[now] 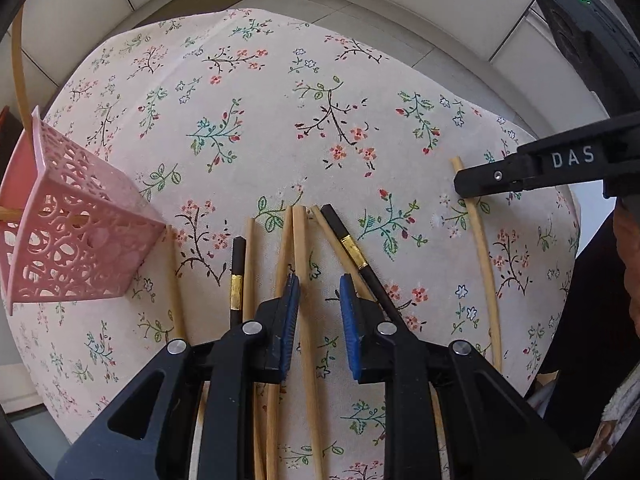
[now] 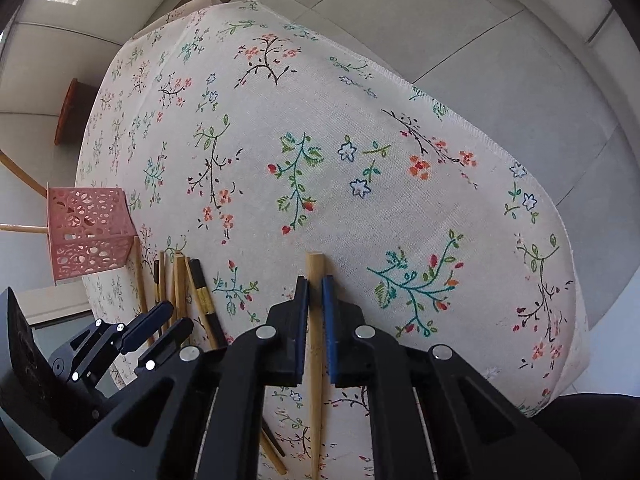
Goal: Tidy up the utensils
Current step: 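Close the left tool on a chopstick while the right tool grips another, then lift both chopsticks over the pink basket, drop them in and open both tools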
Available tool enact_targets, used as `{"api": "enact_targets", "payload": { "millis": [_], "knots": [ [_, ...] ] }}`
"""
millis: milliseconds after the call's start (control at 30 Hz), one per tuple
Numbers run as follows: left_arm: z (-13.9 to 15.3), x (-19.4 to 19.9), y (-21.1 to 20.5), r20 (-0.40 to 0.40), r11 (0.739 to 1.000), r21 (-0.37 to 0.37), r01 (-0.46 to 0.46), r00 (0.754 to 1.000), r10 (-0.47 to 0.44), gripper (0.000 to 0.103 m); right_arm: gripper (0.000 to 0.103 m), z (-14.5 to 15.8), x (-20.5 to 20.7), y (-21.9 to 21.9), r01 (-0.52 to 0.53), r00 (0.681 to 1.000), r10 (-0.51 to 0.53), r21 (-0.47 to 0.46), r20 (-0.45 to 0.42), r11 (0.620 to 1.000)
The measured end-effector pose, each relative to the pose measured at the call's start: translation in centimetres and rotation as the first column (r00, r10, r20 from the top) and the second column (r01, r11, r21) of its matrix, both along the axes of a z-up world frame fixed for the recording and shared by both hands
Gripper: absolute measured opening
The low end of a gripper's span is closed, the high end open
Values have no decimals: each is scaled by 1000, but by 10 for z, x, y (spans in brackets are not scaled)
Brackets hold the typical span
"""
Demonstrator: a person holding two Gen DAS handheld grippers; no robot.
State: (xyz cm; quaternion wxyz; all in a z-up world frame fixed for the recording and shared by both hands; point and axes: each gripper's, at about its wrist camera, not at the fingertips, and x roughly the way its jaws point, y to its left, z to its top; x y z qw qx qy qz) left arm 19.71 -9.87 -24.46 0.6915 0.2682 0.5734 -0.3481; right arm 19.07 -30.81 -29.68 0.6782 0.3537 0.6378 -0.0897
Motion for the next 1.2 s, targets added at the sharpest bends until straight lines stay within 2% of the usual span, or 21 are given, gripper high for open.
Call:
{"api": "enact_targets", "payload": {
  "millis": [67,200,367,467,500,567,667,767,933,1033,1133,1200],
  "knots": [
    [-11,5,-2,-7,1000,28,-12,1000,13,22,8,0,0,0,-6,1000,6,4,4,1000],
    [-14,16,-12,-13,999,30,-43,999,43,22,8,-1,2,-1,-13,1000,13,20,10,1000],
    [-18,26,-32,-2,994,78,-75,997,76,22,8,-1,7,1,-31,999,31,12,7,999],
    [-18,21,-35,7,991,73,-112,994,112,12,8,2,9,6,-52,999,52,-20,13,998],
    [-17,17,-33,24,990,73,-125,992,124,8,8,4,8,8,-51,998,52,-13,28,999],
    [-13,6,-23,66,985,64,-163,985,159,6,8,17,3,14,-53,995,51,19,91,998],
    [19,-13,-4,138,977,-8,-213,968,212,6,8,51,-7,30,-94,978,97,-25,186,995],
    [65,-31,28,168,944,-148,-295,933,318,6,8,88,-23,45,-138,946,150,-63,286,988],
    [127,-71,77,231,862,-324,-391,850,473,6,8,146,-50,68,-190,881,229,-135,413,972],
    [152,-88,98,254,815,-402,-418,804,538,6,8,181,-70,82,-211,835,285,-206,470,956],
    [171,-101,113,281,788,-444,-427,768,575,6,8,209,-86,90,-217,797,320,-251,512,943],
    [187,-107,122,287,773,-468,-429,753,592,6,8,228,-90,93,-213,775,329,-266,540,940]
  ]
}}
